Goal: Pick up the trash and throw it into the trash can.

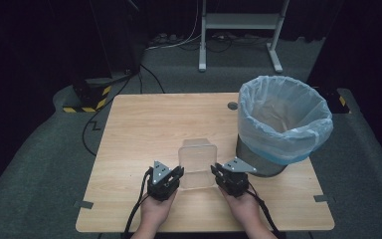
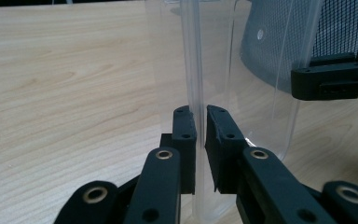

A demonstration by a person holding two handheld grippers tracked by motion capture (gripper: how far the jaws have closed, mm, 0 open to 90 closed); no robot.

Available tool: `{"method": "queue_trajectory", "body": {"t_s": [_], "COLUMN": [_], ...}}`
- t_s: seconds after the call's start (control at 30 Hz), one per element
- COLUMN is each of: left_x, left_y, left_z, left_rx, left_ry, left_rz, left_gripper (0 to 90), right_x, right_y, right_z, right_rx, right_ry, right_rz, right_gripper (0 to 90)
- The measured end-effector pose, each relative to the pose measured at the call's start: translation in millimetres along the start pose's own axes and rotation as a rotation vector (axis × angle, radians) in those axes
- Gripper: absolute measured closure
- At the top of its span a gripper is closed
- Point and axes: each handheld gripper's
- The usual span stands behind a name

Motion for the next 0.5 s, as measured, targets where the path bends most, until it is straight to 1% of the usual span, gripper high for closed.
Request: {"method": "queue_trajectory", "body": {"t_s": [0.07,0.2,0.23,0.27,0.3,0.33,0.37,0.43,0.47,0.5], "left_x": [-0.1,-2.5,-3.7,-5.1,-8.5,-8.5,-11.5,-16.2,-19.4,-26.1], "left_y": [1.4,4.8,6.5,8.3,13.0,13.0,16.8,23.3,27.2,35.2], "left_z": [-0.5,-1.7,-2.1,-2.2,-2.4,-2.4,-2.3,-3.5,-4.4,-6.6], "left_rx": [-0.008,-0.019,-0.023,-0.026,-0.035,-0.035,-0.04,-0.051,-0.06,-0.071], "left_ry": [-0.012,-0.001,0.0,-0.002,-0.006,-0.006,-0.005,-0.004,-0.013,-0.02], "left_rz": [-0.02,-0.058,-0.07,-0.086,-0.113,-0.113,-0.129,-0.161,-0.181,-0.22], "left_gripper": [81.6,81.6,81.6,81.6,81.6,81.6,81.6,81.6,81.6,81.8], "right_x": [-0.9,-7.0,-11.0,-11.0,-16.1,-18.9,-18.9,-25.7,-28.0,-34.9], "right_y": [0.6,2.1,4.6,4.6,8.2,10.2,10.2,15.2,17.3,23.0], "right_z": [0.9,1.5,3.6,3.6,6.8,8.5,8.5,12.8,14.8,18.3], "right_rx": [0.005,0.013,0.021,0.021,0.032,0.034,0.034,0.04,0.043,0.051], "right_ry": [0.006,0.015,0.027,0.027,0.053,0.062,0.062,0.085,0.087,0.105], "right_rz": [-0.006,-0.031,-0.056,-0.056,-0.085,-0.097,-0.097,-0.128,-0.138,-0.173], "right_gripper": [77.0,76.9,76.9,76.9,76.9,76.9,76.9,76.9,77.0,77.0]}}
Point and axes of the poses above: each handheld gripper's, and its own axes: y roughly backward along the jaws, x roughly out of its underside, z roughly to its left, and after that the axes turned 9 degrees about -x, right-handed
